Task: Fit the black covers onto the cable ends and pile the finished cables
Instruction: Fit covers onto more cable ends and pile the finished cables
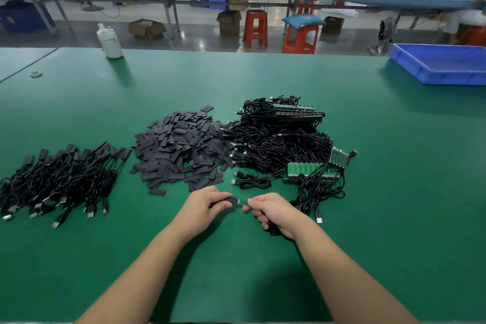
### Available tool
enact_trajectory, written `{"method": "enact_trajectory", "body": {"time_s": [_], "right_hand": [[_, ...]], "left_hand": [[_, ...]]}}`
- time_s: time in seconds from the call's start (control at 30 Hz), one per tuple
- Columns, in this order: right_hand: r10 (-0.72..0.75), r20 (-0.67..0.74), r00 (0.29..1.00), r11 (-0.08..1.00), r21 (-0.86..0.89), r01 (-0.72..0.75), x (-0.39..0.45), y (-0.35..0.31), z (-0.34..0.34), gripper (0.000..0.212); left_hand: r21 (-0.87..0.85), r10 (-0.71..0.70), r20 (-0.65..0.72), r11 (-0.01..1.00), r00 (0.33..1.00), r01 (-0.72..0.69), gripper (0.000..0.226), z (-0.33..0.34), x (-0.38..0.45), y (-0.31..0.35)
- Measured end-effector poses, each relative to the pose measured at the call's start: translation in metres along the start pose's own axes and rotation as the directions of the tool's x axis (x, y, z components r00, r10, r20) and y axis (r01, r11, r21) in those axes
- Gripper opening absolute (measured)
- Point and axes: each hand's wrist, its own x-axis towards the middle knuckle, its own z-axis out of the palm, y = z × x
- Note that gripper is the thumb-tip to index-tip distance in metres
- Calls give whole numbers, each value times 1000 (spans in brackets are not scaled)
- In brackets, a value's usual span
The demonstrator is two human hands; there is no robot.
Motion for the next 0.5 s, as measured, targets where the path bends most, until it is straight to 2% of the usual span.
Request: {"method": "enact_trajectory", "body": {"time_s": [0.27, 0.5], "right_hand": [[-10, 19, 1000, 1000, 20, 9, -1, 1, -1, 26], [-11, 30, 1000, 999, 36, 10, 1, 3, -2, 26]], "left_hand": [[16, 46, 7, 999, 999, -46, 24, 1, -3, 2], [-95, -24, -15, 995, 1000, 23, 21, 3, -3, 1]]}}
